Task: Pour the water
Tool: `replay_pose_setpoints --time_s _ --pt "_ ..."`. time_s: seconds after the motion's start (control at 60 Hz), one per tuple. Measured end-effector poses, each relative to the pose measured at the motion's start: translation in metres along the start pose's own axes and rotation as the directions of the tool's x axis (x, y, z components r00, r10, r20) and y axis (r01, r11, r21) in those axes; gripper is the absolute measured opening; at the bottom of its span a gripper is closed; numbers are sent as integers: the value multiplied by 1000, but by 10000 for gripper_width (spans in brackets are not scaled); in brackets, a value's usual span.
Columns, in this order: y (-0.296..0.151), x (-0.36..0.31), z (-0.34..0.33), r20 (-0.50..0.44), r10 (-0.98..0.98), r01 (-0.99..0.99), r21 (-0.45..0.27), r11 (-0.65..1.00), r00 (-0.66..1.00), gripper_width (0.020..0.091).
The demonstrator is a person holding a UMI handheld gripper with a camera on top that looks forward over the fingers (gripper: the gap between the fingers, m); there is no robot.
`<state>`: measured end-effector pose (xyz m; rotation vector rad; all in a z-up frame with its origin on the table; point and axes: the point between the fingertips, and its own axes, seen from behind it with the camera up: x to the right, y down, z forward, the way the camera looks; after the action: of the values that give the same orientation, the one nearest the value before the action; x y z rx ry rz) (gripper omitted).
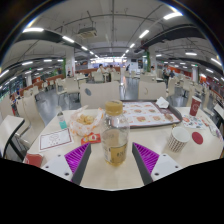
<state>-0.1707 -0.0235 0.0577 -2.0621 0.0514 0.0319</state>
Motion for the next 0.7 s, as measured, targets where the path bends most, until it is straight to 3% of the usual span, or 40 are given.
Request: replay_pose_setpoints --time_s 0.083,0.2,0.383,0.567,0.7 --pt "-6 2 25 -25 -4 5 24 1000 1000 758" --pt "-11 6 39 -43 -20 22 56 998 999 494" --pt "-11 0 38 -41 -68 71 69 995 997 389" --pt "-19 -7 27 -7 -108 109 53 993 994 389" --pt "-61 -14 2 105 83 -92 81 992 991 389"
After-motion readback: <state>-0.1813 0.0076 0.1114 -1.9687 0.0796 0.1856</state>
